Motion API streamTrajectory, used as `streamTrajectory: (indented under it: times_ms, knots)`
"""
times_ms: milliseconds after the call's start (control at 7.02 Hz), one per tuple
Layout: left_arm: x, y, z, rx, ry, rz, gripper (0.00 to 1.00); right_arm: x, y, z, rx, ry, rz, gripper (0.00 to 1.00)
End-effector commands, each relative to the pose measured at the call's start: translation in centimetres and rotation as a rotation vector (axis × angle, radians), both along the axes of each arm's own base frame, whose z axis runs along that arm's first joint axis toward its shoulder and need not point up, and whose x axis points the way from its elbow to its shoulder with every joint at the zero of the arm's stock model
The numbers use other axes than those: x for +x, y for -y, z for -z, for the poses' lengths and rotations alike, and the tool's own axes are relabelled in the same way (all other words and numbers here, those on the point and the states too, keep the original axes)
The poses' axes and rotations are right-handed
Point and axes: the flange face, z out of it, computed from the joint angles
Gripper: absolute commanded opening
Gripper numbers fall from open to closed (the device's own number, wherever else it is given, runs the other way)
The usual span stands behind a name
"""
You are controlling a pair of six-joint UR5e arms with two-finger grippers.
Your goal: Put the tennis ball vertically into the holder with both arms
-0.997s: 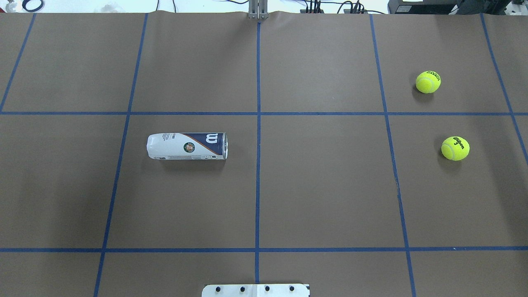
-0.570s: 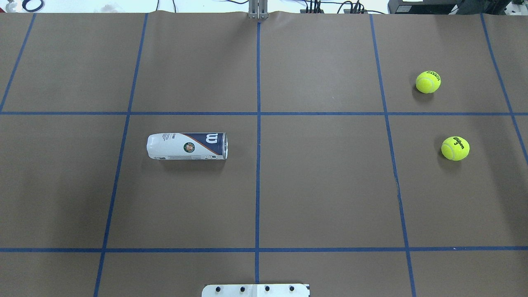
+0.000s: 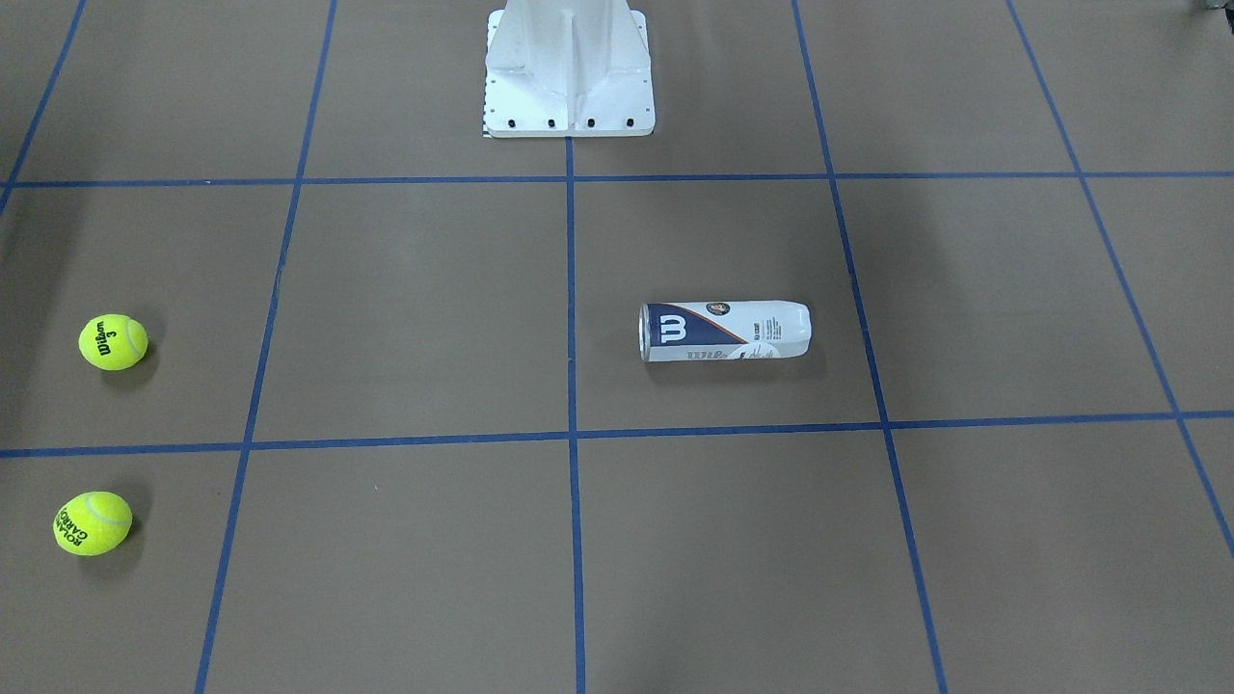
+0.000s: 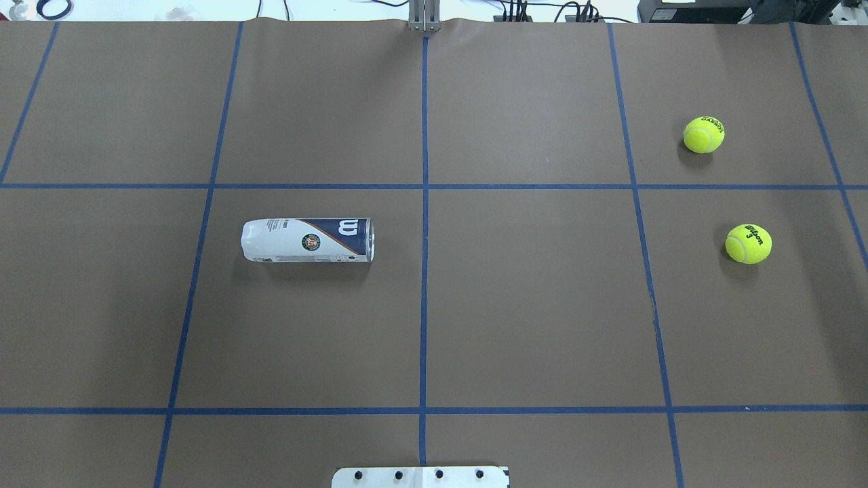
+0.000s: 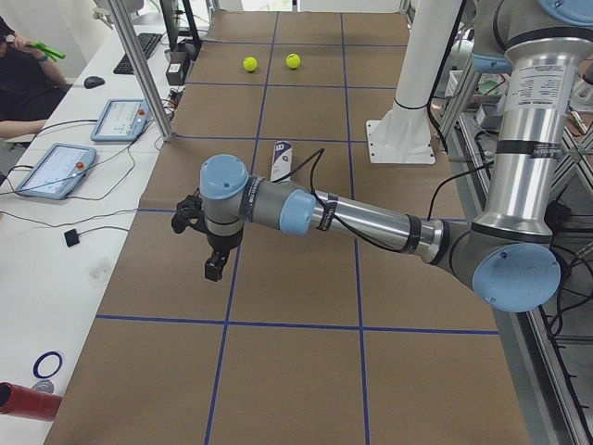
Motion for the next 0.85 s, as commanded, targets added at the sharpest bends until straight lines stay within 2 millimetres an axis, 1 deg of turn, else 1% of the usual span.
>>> streamTrajectory:
  times_ms: [0, 142, 285, 427, 570, 712]
  knots:
    - [9.1, 3.6, 9.4, 0.193, 0.007, -0.127, 1.0, -0.1, 0.2, 0.0, -0.002, 0.0, 0.0, 0.99]
    - [12.6, 3.6, 11.2, 0.238, 0.009, -0.182, 0.99, 0.0, 0.2, 0.0, 0.0, 0.0, 0.0, 0.99]
    - [15.8, 3.1, 14.6, 0.305, -0.011, -0.238, 0.99, -0.1, 0.2, 0.0, -0.002, 0.0, 0.0, 0.99]
    - [20.1, 2.6, 19.6, 0.389, -0.038, -0.306, 0.99, -0.1, 0.6, 0.3, 0.007, 0.0, 0.002, 0.99]
    - [24.3, 1.8, 22.4, 0.434, -0.064, -0.373, 1.0, -0.1, 0.6, 0.3, 0.007, 0.0, 0.002, 0.99]
    - [29.5, 0.2, 24.7, 0.469, -0.094, -0.458, 1.0, -0.1, 0.6, 0.3, 0.006, 0.0, 0.002, 0.99]
